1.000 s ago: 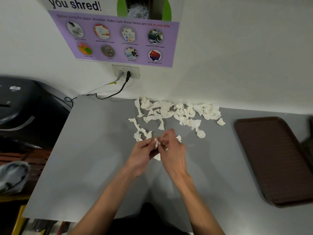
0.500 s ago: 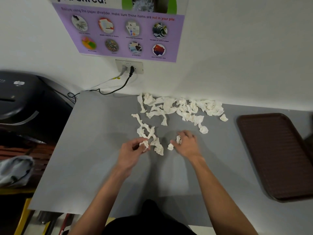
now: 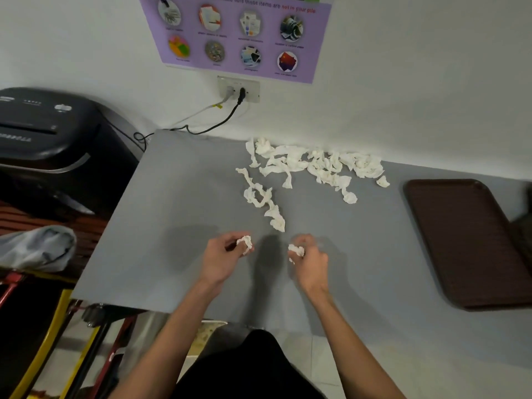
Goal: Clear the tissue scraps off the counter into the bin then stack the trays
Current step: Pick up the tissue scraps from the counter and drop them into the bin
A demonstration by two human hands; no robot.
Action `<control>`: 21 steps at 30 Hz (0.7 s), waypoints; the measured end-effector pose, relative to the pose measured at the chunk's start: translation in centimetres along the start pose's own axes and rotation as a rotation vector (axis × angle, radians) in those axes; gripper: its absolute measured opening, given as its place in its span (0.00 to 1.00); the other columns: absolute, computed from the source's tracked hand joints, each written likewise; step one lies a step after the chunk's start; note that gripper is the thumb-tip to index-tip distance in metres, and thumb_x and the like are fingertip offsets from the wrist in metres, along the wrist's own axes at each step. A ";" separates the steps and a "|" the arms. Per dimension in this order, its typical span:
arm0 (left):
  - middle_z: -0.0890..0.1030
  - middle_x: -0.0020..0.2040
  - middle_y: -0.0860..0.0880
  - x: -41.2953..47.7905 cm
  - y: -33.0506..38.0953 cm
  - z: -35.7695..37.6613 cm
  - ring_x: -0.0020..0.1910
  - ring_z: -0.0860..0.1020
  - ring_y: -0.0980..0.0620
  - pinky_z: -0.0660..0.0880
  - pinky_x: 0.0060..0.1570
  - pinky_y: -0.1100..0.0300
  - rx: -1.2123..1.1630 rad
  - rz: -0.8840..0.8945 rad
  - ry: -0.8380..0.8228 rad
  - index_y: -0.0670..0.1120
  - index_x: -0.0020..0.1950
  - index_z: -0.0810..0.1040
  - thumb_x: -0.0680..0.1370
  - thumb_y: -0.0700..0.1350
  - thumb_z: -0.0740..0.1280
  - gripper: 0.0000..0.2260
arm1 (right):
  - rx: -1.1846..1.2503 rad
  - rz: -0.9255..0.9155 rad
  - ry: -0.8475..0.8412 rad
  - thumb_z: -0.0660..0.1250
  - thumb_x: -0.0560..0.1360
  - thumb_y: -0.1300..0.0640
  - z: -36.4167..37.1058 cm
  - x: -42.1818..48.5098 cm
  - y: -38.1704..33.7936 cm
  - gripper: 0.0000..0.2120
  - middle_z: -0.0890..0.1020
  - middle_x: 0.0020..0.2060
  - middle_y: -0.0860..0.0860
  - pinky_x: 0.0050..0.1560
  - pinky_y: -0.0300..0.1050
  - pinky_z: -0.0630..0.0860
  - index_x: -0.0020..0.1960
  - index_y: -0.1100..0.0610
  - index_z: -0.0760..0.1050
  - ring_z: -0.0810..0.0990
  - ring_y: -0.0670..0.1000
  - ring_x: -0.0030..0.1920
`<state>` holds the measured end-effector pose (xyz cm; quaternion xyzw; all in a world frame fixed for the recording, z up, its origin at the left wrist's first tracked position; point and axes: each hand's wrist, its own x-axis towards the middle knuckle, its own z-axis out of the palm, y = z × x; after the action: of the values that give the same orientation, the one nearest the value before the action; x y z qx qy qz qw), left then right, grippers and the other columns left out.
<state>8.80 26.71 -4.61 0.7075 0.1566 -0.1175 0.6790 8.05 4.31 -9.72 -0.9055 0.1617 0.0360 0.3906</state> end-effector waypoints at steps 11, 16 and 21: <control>0.88 0.54 0.51 -15.6 -8.7 -7.8 0.57 0.85 0.50 0.81 0.60 0.53 0.017 -0.006 0.159 0.46 0.60 0.87 0.78 0.37 0.74 0.11 | 0.702 0.063 -0.248 0.78 0.74 0.64 3.3 -16.1 -1.8 0.09 0.89 0.49 0.51 0.61 0.63 0.82 0.53 0.55 0.86 0.88 0.57 0.54; 0.88 0.53 0.52 -22.3 -15.4 -13.0 0.53 0.86 0.54 0.83 0.52 0.59 0.088 -0.127 0.186 0.50 0.62 0.86 0.79 0.40 0.73 0.12 | 0.699 0.131 -0.346 0.79 0.75 0.60 7.3 -25.0 0.4 0.10 0.89 0.51 0.49 0.59 0.58 0.84 0.53 0.49 0.87 0.87 0.55 0.55; 0.87 0.54 0.51 -23.8 -22.8 -16.8 0.53 0.86 0.53 0.83 0.49 0.62 0.152 -0.181 0.268 0.51 0.57 0.86 0.77 0.37 0.75 0.13 | 0.592 0.324 -0.319 0.79 0.75 0.63 13.9 -30.5 3.7 0.10 0.86 0.48 0.51 0.49 0.58 0.87 0.51 0.50 0.87 0.89 0.53 0.43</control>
<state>-22.71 42.67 -15.85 0.7491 0.2996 -0.0943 0.5833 -21.11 19.98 -16.09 -0.6992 0.2435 0.1895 0.6449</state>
